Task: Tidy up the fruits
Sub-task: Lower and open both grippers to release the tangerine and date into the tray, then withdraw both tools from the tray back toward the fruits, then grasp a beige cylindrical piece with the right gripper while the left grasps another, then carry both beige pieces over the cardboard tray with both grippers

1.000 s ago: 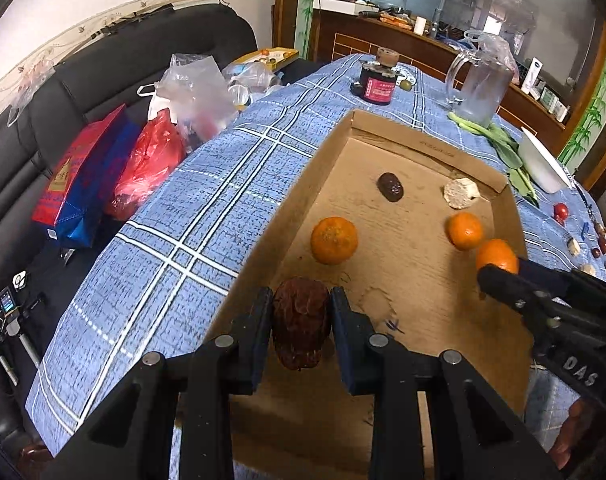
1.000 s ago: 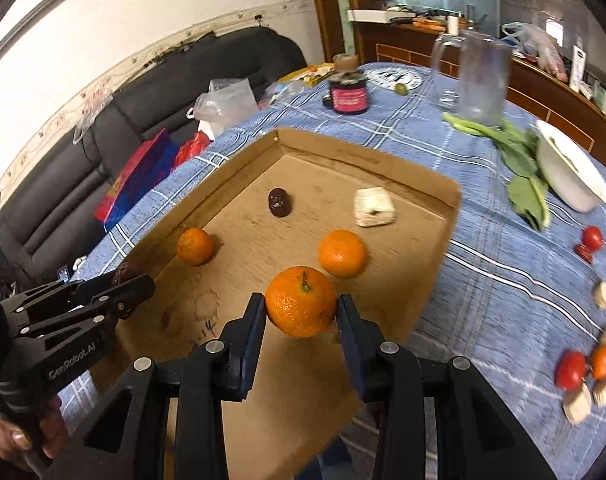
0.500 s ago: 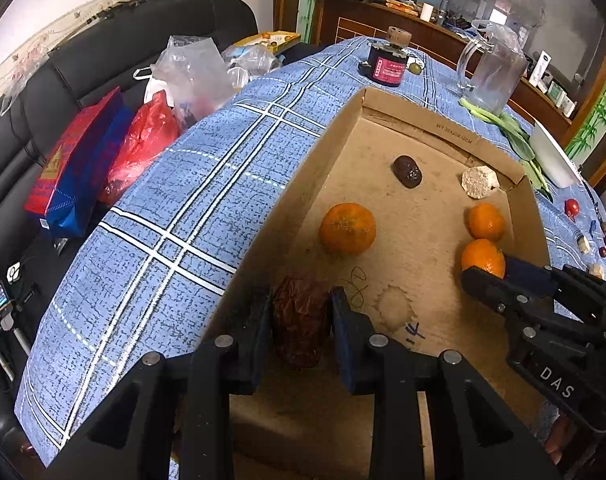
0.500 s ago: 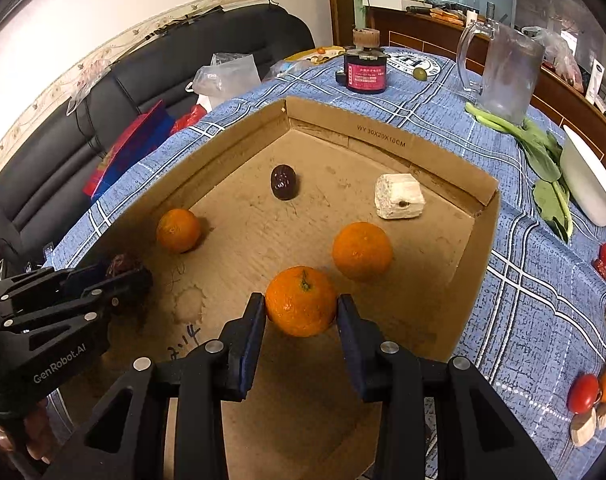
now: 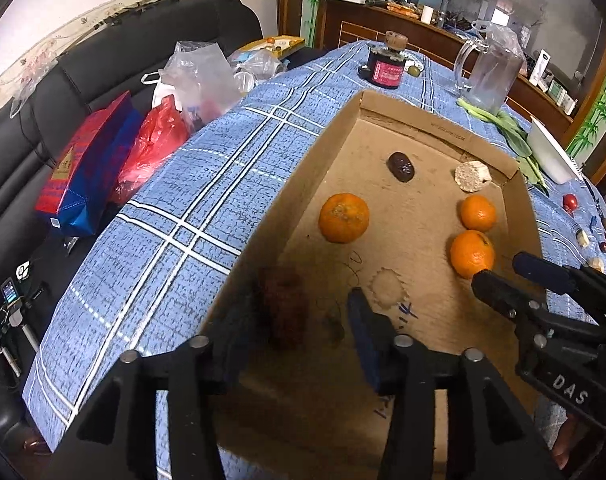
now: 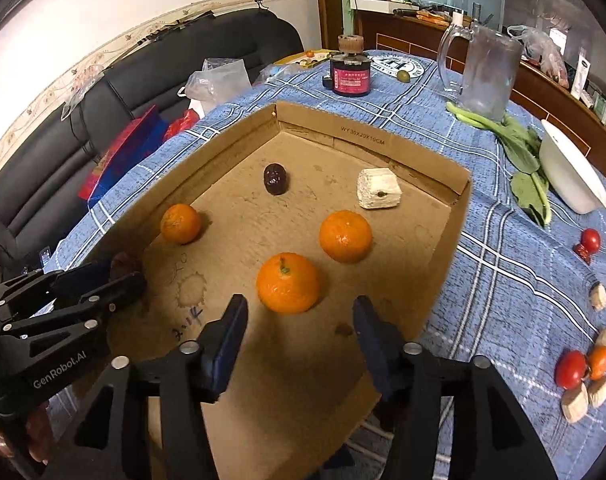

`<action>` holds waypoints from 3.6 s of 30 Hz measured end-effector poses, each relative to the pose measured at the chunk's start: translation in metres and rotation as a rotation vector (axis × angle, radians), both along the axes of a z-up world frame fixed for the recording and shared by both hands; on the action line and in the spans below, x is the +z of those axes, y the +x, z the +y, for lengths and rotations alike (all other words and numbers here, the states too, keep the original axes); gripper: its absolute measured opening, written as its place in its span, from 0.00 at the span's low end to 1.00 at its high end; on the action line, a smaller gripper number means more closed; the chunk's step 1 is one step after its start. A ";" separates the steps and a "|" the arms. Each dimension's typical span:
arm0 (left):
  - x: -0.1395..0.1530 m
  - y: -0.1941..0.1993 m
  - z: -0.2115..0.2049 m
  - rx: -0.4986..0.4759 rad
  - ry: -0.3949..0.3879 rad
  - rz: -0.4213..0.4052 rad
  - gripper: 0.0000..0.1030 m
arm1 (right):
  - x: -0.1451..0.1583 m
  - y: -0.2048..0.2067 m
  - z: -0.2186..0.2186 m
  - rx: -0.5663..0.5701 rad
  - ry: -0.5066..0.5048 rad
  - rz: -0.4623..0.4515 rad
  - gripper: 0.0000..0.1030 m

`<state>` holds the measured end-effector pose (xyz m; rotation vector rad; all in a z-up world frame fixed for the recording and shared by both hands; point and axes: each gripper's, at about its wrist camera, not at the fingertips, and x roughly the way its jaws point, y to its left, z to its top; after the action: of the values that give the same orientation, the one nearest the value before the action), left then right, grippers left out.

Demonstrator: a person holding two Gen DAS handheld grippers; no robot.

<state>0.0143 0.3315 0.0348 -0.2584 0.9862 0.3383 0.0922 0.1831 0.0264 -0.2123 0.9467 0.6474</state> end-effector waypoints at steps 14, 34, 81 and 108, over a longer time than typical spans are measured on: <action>0.036 -0.048 -0.018 0.048 0.045 -0.076 0.64 | 0.032 -0.057 -0.039 0.002 0.010 -0.074 0.69; 0.048 -0.064 -0.145 -0.155 0.111 -0.115 0.73 | 0.014 -0.105 -0.248 -0.323 0.064 0.004 0.74; -0.013 0.099 -0.342 -0.287 -0.002 0.031 0.76 | -0.016 0.006 -0.360 -0.270 0.015 -0.047 0.35; -0.006 0.024 -0.301 -0.367 0.022 0.012 0.33 | -0.015 -0.043 -0.353 -0.305 0.055 -0.021 0.35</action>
<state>0.0387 0.0307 0.0291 -0.0518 1.0188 0.0156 0.0495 -0.1701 0.0114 -0.0244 0.9167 0.3883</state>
